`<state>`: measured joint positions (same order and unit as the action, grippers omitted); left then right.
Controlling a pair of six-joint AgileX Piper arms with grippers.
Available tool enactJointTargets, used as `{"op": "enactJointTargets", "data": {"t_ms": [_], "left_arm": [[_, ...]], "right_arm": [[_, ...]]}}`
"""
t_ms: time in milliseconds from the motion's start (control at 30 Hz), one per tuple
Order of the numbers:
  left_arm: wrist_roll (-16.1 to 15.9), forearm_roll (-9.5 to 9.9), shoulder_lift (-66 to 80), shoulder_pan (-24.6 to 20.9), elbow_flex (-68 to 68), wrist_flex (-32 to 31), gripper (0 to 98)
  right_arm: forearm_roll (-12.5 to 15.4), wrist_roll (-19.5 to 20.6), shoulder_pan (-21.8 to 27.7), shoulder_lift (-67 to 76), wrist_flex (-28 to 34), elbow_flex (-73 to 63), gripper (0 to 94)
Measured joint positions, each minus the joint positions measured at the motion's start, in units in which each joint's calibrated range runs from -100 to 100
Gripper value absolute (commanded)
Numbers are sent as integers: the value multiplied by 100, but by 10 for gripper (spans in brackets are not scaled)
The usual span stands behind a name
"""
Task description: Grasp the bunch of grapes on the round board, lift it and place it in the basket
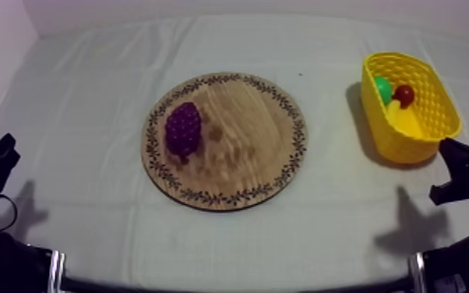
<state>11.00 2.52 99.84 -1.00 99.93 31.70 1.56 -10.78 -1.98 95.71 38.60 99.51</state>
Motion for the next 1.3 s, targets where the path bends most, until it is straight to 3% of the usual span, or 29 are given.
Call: {"op": "enactJointTargets", "data": {"t_ms": [467, 800, 1000, 1133, 1300], "left_arm": [[0, 0, 0, 0, 0, 0, 0], [0, 0, 0, 0, 0, 0, 0], [0, 0, 0, 0, 0, 0, 0], [0, 0, 0, 0, 0, 0, 0], [0, 0, 0, 0, 0, 0, 0]], "right_arm": [[0, -4, -30, 0, 0, 0, 3], [-60, 151, -899, 2, 105, -79, 6], [-590, 353, -1577, -278, 333, -550, 6], [-955, 704, -2060, -838, 860, -1262, 6], [-1182, 1145, -2536, -1977, 1746, -2603, 5]]}}
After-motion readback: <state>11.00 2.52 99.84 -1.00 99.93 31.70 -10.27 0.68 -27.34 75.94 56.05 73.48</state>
